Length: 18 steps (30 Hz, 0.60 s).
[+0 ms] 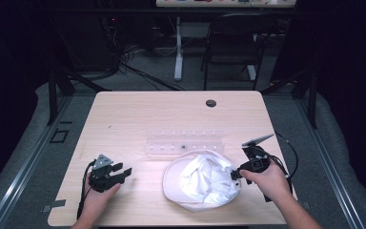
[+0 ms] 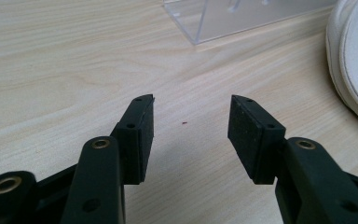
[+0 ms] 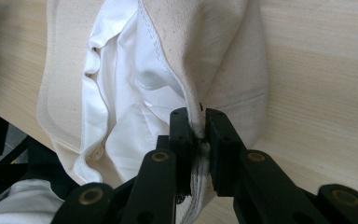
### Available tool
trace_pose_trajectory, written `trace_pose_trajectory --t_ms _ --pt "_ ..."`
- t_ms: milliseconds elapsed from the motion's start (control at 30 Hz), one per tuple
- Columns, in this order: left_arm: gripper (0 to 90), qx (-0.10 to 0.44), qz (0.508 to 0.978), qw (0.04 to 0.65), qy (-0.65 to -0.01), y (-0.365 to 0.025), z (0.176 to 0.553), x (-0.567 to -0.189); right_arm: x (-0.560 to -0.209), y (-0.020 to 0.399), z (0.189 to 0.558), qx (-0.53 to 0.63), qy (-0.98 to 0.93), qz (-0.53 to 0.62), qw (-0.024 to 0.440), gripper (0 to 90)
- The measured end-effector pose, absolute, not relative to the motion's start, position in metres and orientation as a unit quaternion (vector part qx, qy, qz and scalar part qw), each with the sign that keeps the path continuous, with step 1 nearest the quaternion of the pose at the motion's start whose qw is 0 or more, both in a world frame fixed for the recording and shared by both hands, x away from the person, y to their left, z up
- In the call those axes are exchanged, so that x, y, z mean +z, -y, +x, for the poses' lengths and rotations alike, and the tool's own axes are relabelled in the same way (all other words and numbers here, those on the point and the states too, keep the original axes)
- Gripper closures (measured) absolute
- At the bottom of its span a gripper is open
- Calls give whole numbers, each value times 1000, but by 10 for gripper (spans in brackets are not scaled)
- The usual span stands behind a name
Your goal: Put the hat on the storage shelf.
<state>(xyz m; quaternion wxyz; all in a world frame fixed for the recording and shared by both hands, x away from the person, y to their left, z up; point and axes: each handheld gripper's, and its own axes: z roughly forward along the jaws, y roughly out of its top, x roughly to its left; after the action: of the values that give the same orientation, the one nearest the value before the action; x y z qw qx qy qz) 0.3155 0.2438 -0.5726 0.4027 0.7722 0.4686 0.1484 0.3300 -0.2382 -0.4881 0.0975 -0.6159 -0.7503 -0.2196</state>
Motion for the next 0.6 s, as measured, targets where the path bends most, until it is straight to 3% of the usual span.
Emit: trace_pose_trajectory --t_ms 233,600 --pt "511 149 775 401 -466 -244 316 -573 -467 226 332 -184 764 -615 69 821" --pt "511 148 774 403 -465 -244 315 -572 -438 198 342 -146 788 -593 79 822"
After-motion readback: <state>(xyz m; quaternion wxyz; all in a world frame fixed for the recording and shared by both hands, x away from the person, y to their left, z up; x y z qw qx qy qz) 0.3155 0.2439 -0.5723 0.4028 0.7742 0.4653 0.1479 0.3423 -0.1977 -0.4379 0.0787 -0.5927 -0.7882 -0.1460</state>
